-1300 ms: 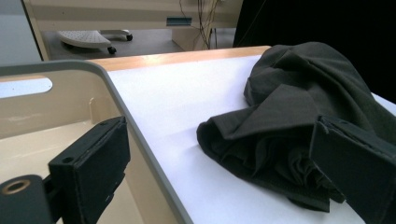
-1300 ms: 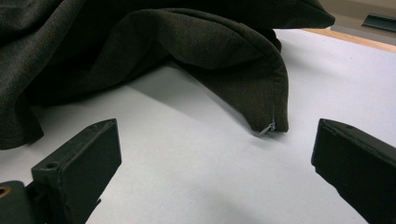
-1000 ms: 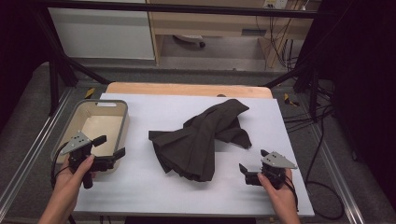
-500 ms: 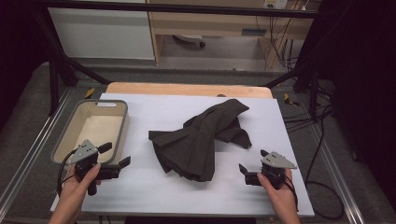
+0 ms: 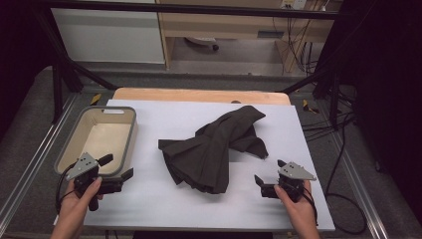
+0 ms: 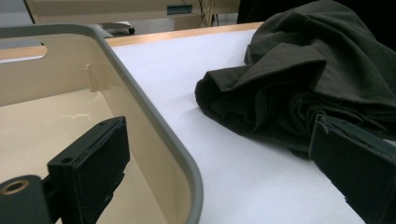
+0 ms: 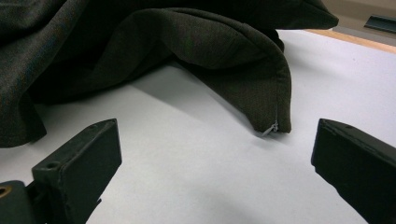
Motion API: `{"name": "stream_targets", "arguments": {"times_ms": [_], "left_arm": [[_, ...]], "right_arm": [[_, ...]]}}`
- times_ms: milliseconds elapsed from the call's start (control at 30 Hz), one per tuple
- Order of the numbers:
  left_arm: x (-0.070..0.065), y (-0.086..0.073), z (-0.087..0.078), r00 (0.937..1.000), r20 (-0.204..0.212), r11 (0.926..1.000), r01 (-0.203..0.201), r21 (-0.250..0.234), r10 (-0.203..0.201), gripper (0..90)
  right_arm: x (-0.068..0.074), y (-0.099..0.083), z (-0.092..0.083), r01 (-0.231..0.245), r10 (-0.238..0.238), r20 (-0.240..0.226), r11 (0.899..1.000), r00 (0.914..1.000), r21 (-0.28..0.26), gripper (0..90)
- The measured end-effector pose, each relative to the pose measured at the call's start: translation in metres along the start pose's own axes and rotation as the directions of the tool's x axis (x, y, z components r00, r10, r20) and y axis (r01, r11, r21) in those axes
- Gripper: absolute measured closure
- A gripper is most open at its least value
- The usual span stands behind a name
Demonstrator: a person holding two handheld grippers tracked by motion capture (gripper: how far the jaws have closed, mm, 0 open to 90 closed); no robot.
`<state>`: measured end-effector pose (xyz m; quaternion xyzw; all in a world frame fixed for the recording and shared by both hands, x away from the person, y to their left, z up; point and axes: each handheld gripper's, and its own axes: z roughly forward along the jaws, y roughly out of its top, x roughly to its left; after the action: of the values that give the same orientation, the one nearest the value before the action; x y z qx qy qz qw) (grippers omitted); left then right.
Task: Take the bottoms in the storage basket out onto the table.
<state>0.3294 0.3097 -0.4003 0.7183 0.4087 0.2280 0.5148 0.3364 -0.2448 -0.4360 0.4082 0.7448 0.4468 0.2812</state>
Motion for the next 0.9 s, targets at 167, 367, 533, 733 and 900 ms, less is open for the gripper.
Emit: {"name": "stream_targets", "arguments": {"times_ms": [167,367,533,733,900], "left_arm": [[0.002,-0.004,-0.001,1.0,-0.004,1.0,0.003,0.002,-0.003,4.9],[-0.001,-0.012,0.001,0.9998,0.0,0.9991,-0.019,0.039,0.019,4.8],[-0.002,-0.017,0.002,0.9987,-0.009,0.9976,-0.049,0.049,0.049,4.8],[-0.002,-0.021,0.002,0.9978,-0.012,0.996,-0.064,0.062,0.065,4.6],[0.006,-0.022,-0.006,0.9985,-0.029,0.998,-0.045,0.043,0.046,4.6]], "right_arm": [[0.001,0.0,0.0,0.005,-0.005,-0.004,1.0,1.0,0.001,2.3],[0.0,-0.001,0.001,0.005,-0.005,0.002,1.0,1.0,0.005,2.3],[0.0,-0.001,0.001,0.009,-0.009,0.005,1.0,0.9999,0.011,2.3],[-0.001,-0.002,0.0,0.005,-0.005,0.012,1.0,0.9999,0.017,2.1],[-0.003,-0.003,0.0,0.009,-0.01,0.019,1.0,0.9998,0.021,2.1]]}}
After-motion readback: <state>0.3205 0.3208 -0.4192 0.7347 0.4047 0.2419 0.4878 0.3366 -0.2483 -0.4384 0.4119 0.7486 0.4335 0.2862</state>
